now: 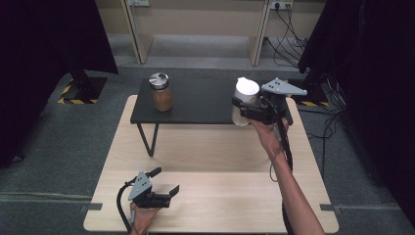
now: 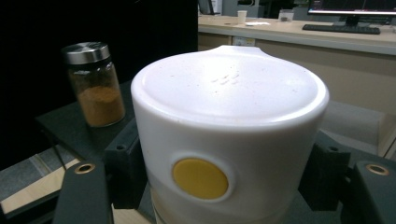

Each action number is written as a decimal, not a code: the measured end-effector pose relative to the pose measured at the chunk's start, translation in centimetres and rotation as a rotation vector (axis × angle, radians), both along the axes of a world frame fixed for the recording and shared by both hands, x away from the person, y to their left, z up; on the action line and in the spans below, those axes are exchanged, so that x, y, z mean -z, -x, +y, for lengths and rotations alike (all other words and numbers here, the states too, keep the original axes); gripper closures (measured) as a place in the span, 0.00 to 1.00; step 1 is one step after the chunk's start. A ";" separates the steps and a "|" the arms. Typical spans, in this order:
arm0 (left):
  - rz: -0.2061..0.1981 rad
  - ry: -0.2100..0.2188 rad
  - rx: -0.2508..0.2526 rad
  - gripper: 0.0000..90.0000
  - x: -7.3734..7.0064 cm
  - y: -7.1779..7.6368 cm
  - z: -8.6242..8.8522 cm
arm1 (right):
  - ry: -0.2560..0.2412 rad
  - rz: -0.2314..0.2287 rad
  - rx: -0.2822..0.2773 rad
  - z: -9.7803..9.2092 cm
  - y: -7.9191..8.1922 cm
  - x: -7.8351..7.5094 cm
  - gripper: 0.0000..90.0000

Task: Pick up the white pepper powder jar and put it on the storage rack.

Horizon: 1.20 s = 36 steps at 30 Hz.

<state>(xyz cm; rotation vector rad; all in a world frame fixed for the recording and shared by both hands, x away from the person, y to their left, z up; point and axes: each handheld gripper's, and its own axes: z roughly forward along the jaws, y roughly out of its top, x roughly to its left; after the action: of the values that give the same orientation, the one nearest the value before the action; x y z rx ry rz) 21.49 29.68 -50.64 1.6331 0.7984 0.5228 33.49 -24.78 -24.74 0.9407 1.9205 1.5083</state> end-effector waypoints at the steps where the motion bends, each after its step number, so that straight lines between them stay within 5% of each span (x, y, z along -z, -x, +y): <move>1: 0.001 0.002 -0.001 0.02 0.0 0.0 0.0 | -0.001 -0.002 0.005 0.1 -0.1 -0.1 0.34; 18: 0.000 0.002 0.001 0.02 0.0 0.0 0.1 | 0.041 0.001 0.121 2.7 -3.2 -1.3 0.34; 36: 0.002 0.011 0.000 0.03 0.1 0.0 0.1 | 0.045 0.011 0.135 3.7 -4.8 -0.1 0.34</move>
<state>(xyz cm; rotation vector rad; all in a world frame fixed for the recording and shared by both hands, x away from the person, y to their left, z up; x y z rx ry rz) 21.53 29.78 -50.74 1.6235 0.8014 0.5162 38.24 -21.09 -24.62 1.0386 1.8517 1.3796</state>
